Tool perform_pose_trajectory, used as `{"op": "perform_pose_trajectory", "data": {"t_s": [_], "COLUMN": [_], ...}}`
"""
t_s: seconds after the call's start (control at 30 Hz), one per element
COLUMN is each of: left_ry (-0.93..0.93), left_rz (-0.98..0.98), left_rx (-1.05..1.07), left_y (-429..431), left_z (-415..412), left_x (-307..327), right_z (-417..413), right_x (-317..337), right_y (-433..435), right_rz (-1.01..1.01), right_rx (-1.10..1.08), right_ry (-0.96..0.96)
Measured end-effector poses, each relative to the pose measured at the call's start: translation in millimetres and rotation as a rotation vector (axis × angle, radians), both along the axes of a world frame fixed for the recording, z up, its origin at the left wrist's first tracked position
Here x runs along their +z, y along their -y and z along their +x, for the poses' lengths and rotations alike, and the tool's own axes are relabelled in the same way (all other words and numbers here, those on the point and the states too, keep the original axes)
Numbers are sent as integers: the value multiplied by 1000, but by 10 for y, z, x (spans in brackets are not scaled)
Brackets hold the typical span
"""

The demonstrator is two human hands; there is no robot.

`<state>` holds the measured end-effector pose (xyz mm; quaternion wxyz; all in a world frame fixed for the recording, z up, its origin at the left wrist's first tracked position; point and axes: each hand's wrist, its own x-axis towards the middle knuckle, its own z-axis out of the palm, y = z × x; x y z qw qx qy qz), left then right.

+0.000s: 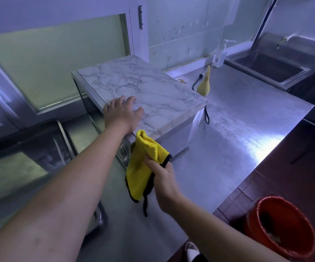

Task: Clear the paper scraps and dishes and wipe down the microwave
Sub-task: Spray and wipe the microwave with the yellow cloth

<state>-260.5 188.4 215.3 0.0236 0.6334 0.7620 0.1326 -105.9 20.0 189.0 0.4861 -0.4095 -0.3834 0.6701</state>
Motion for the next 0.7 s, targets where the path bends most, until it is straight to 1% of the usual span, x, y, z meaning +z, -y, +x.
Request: {"op": "perform_pose_trajectory", "data": {"t_s": [0.07, 0.1, 0.17, 0.23, 0.27, 0.33, 0.4, 0.43, 0.5, 0.57, 0.7], "left_ry": [-4, -3, 8, 12, 11, 11, 11, 12, 20, 34, 45], "left_rz": [-7, -10, -21, -27, -26, -20, -21, -24, -10, 10, 55], "left_rx": [-5, -9, -10, -6, -3, 7, 16, 20, 27, 37, 44], "left_y": [8, 8, 5, 2, 1, 4, 7, 17, 16, 16, 21], "left_z": [2, 0, -7, -18, -16, -6, -9, -9, 3, 12, 22], "left_x": [-1, -1, 4, 4, 1, 0, 20, 29, 35, 36, 33], "right_z": [235, 381, 718, 1083, 1250, 1499, 1573, 1548, 1380, 1129, 722], "right_x": [-57, -92, -132, -129, -123, -94, -101, -135, -231, -345, -507], "right_y": [-11, -39, -156, -403, -568, -923, -1274, -1428, -1697, -1837, -1813], "right_rz": [-123, -196, -322, -341, -312, -208, -84, -42, 20, 56, 153], "right_rx": [27, 6, -96, -244, -324, -451, -481, -474, -482, -512, -686], "right_ry": [-49, -77, -115, -96, -63, 65, 224, 271, 279, 236, 137]}}
